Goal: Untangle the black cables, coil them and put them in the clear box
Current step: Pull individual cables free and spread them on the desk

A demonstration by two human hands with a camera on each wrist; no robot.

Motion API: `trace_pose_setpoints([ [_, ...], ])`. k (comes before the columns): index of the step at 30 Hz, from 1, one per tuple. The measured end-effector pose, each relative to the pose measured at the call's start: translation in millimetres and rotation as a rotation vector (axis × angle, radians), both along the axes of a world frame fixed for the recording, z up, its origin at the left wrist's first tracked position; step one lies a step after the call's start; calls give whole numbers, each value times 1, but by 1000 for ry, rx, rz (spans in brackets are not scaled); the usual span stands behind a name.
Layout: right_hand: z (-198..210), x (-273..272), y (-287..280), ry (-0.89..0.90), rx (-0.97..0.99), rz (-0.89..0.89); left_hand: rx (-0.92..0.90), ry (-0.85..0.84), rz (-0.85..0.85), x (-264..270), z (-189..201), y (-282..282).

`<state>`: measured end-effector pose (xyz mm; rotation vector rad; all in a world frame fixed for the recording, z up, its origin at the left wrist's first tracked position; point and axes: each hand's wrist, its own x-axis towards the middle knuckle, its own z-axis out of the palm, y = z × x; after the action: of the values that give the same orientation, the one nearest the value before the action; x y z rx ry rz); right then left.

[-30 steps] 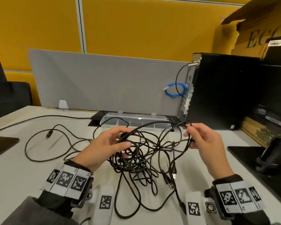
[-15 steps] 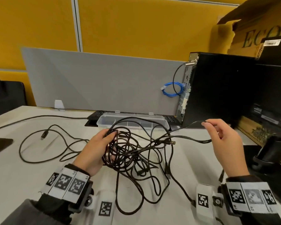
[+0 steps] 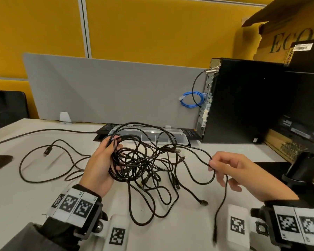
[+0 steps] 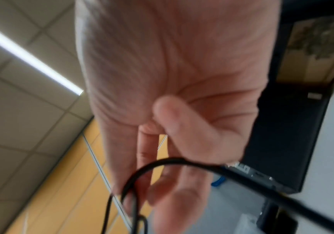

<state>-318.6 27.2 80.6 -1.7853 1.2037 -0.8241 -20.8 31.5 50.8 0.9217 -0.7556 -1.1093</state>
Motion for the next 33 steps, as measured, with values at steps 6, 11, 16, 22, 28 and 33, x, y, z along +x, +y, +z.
trace_pose_setpoints([
  [6,-3,1,-7,-124,-475,-381,-143,136,-113,7,2,1],
  [11,-2,4,-8,-319,-522,-444,-194,176,-175,10,0,0],
  [16,1,1,-5,-376,-473,-434,-199,234,-187,9,0,-1],
  [22,1,-3,-1,-43,-328,-246,-242,274,-141,14,1,0],
  [28,10,37,7,279,-812,-409,-248,244,-144,12,1,1],
  [33,31,82,11,429,-749,-109,-264,175,-190,10,3,4],
])
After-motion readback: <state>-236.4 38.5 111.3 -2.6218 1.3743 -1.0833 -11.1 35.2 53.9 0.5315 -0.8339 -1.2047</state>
